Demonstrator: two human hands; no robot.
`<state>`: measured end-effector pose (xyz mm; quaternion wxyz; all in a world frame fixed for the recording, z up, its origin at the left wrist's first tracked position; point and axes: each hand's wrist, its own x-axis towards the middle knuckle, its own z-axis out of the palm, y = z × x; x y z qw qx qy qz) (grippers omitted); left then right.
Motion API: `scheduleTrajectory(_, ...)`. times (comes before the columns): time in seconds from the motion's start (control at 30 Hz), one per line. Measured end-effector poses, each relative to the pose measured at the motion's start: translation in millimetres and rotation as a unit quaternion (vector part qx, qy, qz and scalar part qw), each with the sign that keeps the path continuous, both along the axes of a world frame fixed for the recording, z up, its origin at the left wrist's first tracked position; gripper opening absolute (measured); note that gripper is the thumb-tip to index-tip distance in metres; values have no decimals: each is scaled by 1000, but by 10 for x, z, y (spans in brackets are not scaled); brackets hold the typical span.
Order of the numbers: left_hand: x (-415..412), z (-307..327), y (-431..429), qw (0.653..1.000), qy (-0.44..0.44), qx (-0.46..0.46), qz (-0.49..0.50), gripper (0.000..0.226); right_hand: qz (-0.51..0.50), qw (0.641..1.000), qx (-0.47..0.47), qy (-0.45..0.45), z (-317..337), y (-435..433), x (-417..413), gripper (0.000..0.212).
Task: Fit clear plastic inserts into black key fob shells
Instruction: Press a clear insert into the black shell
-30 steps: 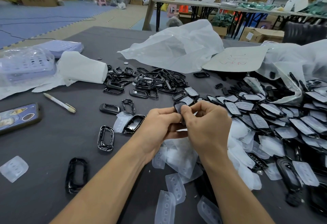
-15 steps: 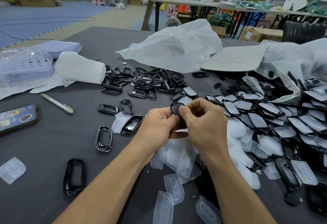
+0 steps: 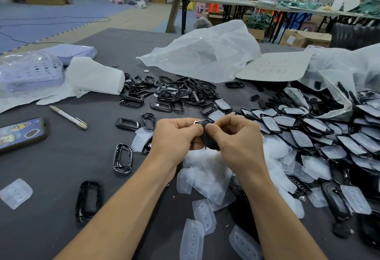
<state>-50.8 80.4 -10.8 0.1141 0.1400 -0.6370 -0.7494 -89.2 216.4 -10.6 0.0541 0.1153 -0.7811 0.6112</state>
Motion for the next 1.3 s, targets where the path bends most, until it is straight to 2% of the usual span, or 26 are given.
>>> scheduleTrajectory(0.23, 3, 2, -36, 1000, 21, 6, 0, 28, 42, 997, -55, -33, 45, -6, 14, 25)
scheduleTrajectory(0.4, -1, 5, -37, 999, 17, -8, 29, 24, 67, 991, -99, -53, 70, 2, 18, 40)
scheduleTrajectory(0.53, -2, 11, -30, 998, 26, 15, 46, 19, 74, 989, -113, -56, 77, 13, 13, 29)
scheduleTrajectory(0.6, 5, 0, -22, 998, 29, 26, 52, 17, 79, 989, -116, -55, 80, 23, 15, 30)
scheduleTrajectory(0.77, 20, -37, -57, 997, 40, -69, -9, 35, 66, 983, -143, -93, 56, 44, -17, 46)
scheduleTrajectory(0.87, 16, -27, -78, 997, 38, -59, -23, 34, 68, 981, -151, -104, 47, 60, -31, 43)
scheduleTrajectory(0.97, 6, -26, -44, 999, 30, -21, -1, 29, 39, 991, -116, -60, 35, 58, -14, 32)
scheduleTrajectory(1.03, -6, -26, -40, 999, 19, 16, 21, 25, 7, 1000, -27, 6, 18, 59, -1, 36)
scheduleTrajectory(1.13, -10, -19, -50, 998, 4, 50, 27, 23, -9, 992, 85, 93, 14, 33, 43, 46)
scheduleTrajectory(1.23, 0, -13, -44, 998, 0, 67, 6, 20, -24, 990, 89, 109, 16, 19, 54, 43)
scheduleTrajectory(1.3, 4, -17, -39, 999, 3, 37, -8, 15, -25, 991, 82, 103, 18, 28, 49, 41)
